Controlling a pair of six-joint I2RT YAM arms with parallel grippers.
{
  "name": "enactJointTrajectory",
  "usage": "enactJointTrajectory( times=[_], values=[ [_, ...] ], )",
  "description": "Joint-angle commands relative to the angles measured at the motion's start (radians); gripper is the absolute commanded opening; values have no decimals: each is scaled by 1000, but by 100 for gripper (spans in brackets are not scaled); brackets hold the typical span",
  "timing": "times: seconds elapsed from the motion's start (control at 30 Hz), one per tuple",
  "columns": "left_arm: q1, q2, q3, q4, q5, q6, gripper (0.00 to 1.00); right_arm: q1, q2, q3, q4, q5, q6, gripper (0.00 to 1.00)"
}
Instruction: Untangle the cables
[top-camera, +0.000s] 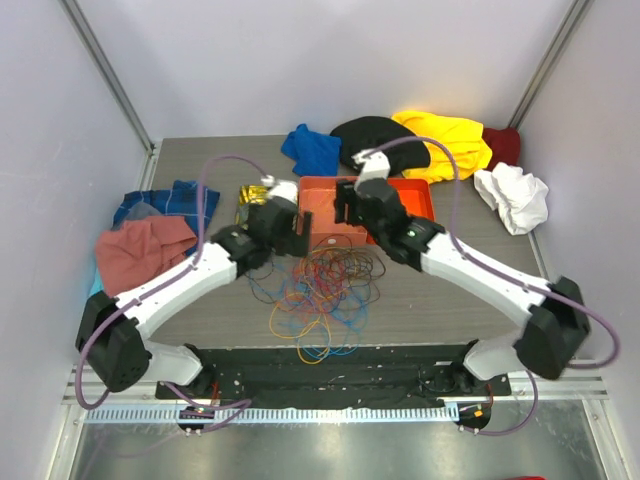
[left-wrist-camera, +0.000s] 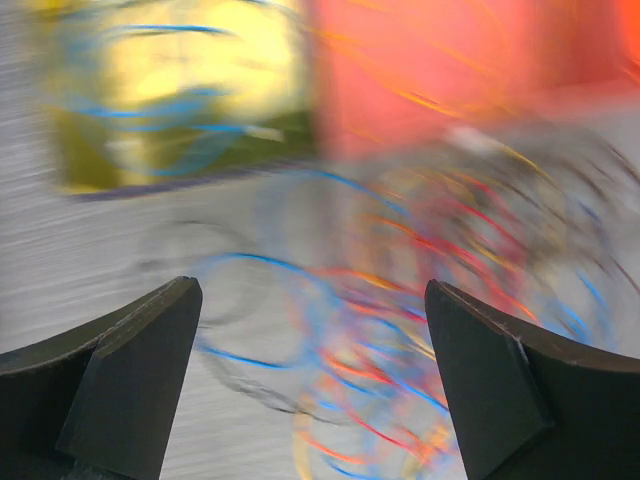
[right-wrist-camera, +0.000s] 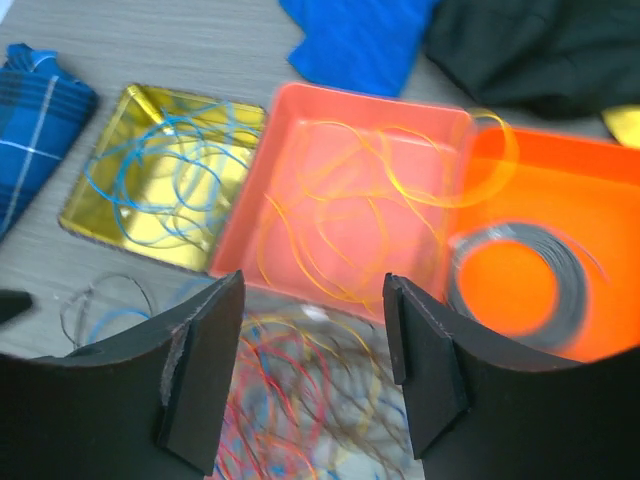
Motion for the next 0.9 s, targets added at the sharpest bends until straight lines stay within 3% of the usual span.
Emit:
enactJointTrajectory(
  times=[0.0, 0.1, 0.3, 0.4, 0.47, 0.57, 0.7, 0.87],
  values=[
    [-191, 48, 2, 63, -23, -48, 100, 6, -206, -163, -14, 88, 43, 64],
    [-193, 63, -46, 66, 52, -206, 100, 8, -356, -252, -45, 108, 49, 63],
    [-193, -55, -231, 145, 146, -352, 100, 12, -604, -378, -115, 80, 72, 60],
    [-205, -130, -317, 248, 211, -349, 100, 14, -660, -415, -178, 82, 98, 60],
    [-242, -138, -319, 282, 250, -311, 95, 15, -685, -458, -194, 73, 118, 60],
    [-334, -83, -261, 274, 252, -227, 88, 15, -693, -525, -185, 48, 145, 59],
    [-406, 26, -204, 253, 238, -236, 75, 15, -644, -564, -166, -12, 202, 57],
    [-490, 46, -199, 257, 212, -199, 69, 17, -644, -614, -145, -29, 254, 57]
  ],
)
